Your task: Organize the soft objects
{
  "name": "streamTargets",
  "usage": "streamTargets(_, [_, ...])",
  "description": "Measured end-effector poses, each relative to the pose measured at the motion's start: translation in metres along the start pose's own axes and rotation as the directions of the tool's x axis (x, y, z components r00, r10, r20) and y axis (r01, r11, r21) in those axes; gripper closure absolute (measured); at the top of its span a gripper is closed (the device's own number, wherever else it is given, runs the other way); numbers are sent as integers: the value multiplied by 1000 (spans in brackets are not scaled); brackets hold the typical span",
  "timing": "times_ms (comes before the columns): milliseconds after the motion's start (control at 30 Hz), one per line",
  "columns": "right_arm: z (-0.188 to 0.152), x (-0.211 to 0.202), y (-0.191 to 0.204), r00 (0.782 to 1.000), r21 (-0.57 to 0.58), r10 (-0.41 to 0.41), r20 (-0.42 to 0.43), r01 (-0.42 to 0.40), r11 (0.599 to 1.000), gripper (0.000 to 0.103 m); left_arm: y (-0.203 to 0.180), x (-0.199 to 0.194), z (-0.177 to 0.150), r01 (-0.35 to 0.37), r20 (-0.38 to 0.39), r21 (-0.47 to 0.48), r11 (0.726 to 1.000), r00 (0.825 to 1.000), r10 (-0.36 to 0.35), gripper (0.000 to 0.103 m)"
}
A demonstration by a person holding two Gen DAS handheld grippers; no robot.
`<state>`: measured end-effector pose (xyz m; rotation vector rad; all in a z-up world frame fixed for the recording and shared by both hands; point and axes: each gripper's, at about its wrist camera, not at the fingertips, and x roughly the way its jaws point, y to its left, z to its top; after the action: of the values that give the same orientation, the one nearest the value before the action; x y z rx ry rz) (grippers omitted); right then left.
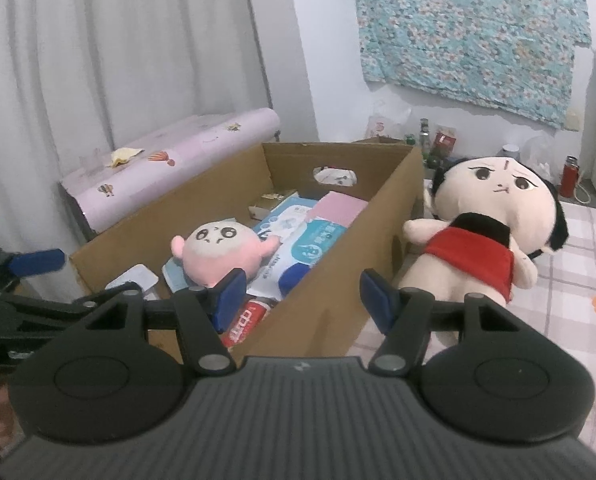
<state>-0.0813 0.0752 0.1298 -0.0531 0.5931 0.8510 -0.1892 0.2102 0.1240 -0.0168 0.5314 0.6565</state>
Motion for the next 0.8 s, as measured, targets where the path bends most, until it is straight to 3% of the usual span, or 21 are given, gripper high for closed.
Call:
streamTargets(267, [-3,6,13,1000,-63,-5,-9,5,998,40,-3,5,-13,5,48,59,998,999,-8,0])
streamTargets(533, [-3,6,9,999,-43,47,4,-47,998,40,-8,18,-23,-6,26,93,996,1000,4,0])
streamTargets(800, [-4,6,1,999,-21,39,10,-39,999,40,-8,20,-24,-4,35,66,998,999,2,0])
